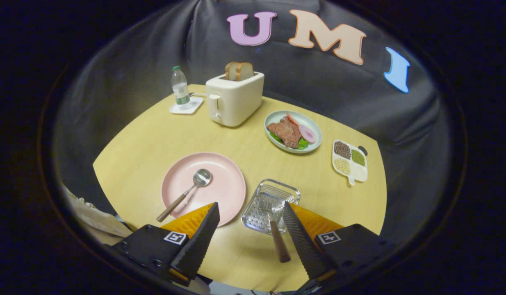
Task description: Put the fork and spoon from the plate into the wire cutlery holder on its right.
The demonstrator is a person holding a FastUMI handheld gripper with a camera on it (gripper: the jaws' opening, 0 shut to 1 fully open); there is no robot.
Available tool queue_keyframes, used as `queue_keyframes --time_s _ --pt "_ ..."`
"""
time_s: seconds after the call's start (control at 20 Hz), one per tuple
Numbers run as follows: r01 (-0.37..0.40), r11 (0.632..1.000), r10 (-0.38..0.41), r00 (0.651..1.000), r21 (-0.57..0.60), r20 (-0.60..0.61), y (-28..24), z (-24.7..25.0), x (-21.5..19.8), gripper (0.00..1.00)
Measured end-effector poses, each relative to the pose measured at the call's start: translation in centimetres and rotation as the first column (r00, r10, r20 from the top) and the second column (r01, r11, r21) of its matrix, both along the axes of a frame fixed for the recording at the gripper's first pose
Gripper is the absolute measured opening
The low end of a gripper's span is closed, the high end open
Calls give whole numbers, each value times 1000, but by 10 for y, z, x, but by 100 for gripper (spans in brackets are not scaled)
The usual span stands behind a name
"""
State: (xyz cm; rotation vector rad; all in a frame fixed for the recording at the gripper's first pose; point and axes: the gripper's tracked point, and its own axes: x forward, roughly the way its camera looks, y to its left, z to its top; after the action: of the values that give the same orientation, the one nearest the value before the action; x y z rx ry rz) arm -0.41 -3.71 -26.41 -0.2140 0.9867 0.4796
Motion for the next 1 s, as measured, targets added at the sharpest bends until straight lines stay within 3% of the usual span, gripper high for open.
queue_keyframes --time_s 0.25,0.85,1.0 --pt "60 996 -68 990 68 124 35 15 -1 99" --pt "208 962 -245 944 177 223 81 22 -11 99" --pt "223 960 -258 940 171 224 90 11 -20 99"
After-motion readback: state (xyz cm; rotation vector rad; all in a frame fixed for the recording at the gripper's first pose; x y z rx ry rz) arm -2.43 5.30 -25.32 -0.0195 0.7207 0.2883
